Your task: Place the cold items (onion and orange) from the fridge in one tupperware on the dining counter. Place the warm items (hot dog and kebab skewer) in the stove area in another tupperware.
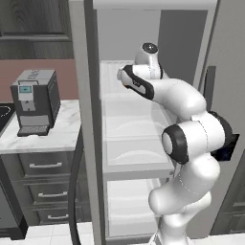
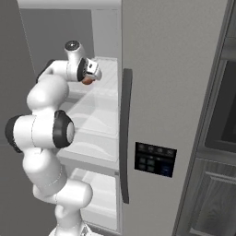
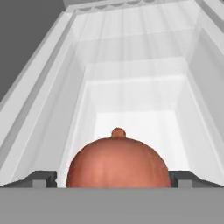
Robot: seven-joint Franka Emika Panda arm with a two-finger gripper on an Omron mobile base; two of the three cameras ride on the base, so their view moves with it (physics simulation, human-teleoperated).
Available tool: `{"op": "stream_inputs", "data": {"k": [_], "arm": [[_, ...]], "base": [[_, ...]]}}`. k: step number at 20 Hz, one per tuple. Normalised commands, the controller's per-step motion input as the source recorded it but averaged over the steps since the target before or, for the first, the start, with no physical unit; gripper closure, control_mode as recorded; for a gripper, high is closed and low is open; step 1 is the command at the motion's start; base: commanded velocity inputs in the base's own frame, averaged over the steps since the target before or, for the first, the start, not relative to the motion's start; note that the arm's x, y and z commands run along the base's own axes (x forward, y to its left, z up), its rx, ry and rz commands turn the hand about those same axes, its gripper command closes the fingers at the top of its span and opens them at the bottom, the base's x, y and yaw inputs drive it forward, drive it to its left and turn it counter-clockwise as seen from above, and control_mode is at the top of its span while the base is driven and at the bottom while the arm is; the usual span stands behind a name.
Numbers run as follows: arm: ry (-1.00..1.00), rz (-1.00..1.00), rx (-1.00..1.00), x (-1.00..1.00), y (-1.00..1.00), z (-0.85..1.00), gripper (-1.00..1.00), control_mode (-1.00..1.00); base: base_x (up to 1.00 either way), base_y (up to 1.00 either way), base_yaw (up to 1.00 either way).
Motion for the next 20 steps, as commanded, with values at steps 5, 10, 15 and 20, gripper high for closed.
{"op": "stream_inputs", "data": {"k": [5,10,15,20], "arm": [[0.03,-0.05,0.0,0.14,0.0,-0.27,-1.0,-1.0],[0.19,-0.13,0.0,0.0,0.01,-0.39,-1.0,-1.0],[0.2,-0.16,0.0,-0.01,0.0,-0.51,1.0,-1.0],[-0.26,-0.17,0.06,-0.26,0.0,-0.53,1.0,-1.0]], "base": [[0.0,0.0,0.0],[0.0,0.0,0.0],[0.0,0.0,0.0],[0.0,0.0,0.0]]}}
